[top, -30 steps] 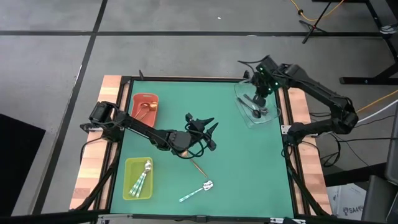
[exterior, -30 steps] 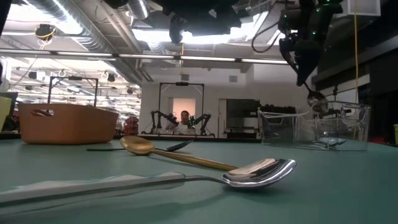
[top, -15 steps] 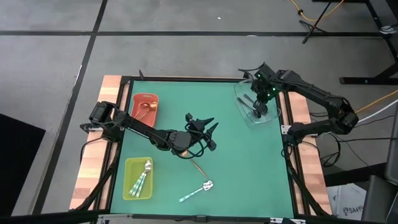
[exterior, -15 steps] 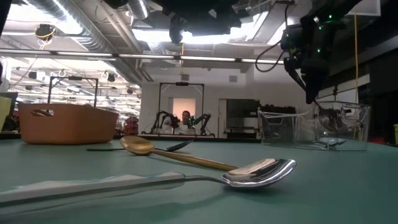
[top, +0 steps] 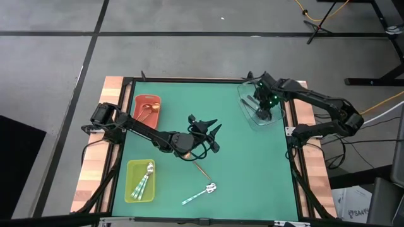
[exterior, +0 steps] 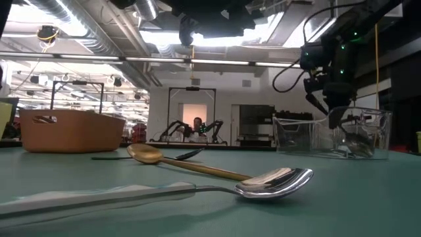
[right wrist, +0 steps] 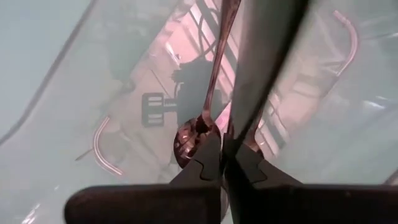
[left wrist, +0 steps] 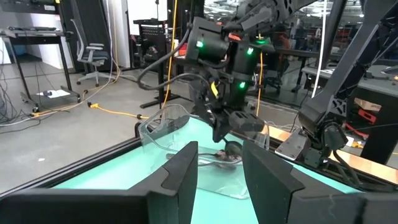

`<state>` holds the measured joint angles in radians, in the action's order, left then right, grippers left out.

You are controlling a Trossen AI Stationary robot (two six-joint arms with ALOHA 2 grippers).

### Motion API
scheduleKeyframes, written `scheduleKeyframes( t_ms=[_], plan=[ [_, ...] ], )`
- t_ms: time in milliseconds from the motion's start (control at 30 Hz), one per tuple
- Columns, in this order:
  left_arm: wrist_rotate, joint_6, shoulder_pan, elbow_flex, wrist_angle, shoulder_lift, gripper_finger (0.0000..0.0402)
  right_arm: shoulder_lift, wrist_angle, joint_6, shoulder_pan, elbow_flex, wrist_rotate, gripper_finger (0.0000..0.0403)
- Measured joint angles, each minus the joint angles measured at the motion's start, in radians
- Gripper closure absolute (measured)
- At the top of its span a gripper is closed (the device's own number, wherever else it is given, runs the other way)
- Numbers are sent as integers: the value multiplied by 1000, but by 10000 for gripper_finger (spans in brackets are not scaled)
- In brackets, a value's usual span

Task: Sort silverware by color (type)
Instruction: Put the black spoon into the transparent bin

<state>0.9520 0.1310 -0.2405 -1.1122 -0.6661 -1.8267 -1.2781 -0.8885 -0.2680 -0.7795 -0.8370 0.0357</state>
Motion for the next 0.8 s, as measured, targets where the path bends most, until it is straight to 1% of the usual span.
scheduleKeyframes(
  t_ms=[200, 800],
  plan=[
    [0, 0, 0, 0, 0, 0, 282, 0, 51, 1, 0, 37, 0, 403],
    [0, 0, 0, 0, 0, 0, 282, 0, 304, 1, 0, 155, -1, 403]
  ],
)
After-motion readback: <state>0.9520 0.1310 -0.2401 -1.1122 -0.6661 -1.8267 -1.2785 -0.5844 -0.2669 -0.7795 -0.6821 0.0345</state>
